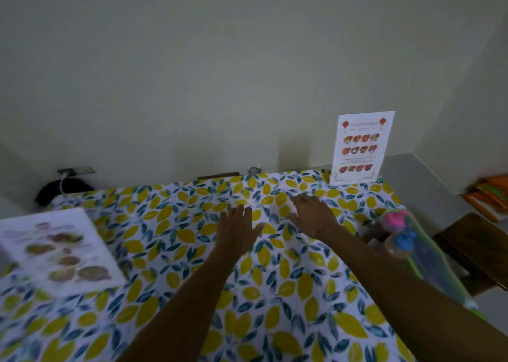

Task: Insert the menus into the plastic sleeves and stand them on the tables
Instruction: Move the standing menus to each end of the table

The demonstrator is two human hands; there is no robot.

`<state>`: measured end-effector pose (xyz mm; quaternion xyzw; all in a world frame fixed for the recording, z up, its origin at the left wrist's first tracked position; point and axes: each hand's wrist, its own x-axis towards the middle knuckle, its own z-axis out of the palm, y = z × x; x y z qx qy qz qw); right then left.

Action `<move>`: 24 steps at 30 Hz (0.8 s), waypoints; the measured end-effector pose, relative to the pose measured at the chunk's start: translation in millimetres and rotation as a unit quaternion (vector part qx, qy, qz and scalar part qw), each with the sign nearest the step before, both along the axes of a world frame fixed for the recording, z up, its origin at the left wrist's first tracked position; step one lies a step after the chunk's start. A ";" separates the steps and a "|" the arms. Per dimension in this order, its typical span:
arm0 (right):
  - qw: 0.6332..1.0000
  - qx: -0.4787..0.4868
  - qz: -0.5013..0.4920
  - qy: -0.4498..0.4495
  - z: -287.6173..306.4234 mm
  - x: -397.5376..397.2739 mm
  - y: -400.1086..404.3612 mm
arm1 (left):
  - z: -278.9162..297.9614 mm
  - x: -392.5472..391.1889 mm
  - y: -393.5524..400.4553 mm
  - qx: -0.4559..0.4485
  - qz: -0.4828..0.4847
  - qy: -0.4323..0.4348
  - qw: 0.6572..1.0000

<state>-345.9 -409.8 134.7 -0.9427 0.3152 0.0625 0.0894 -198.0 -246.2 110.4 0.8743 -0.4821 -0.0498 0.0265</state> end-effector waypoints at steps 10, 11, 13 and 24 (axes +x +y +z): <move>0.990 0.021 0.134 0.024 -12.8 95.5 225.4 | 3.2 40.2 256.0 0.005 0.136 0.025 0.990; 0.988 0.021 0.151 0.026 -15.6 106.0 244.6 | 2.0 48.4 278.6 0.011 0.157 0.027 0.987; 0.982 0.015 0.185 0.026 -19.0 126.4 278.4 | 1.8 65.9 320.0 0.026 0.196 0.022 0.980; 0.979 0.065 0.195 0.000 -43.9 240.9 349.5 | -3.6 188.5 439.1 0.017 0.342 0.002 0.940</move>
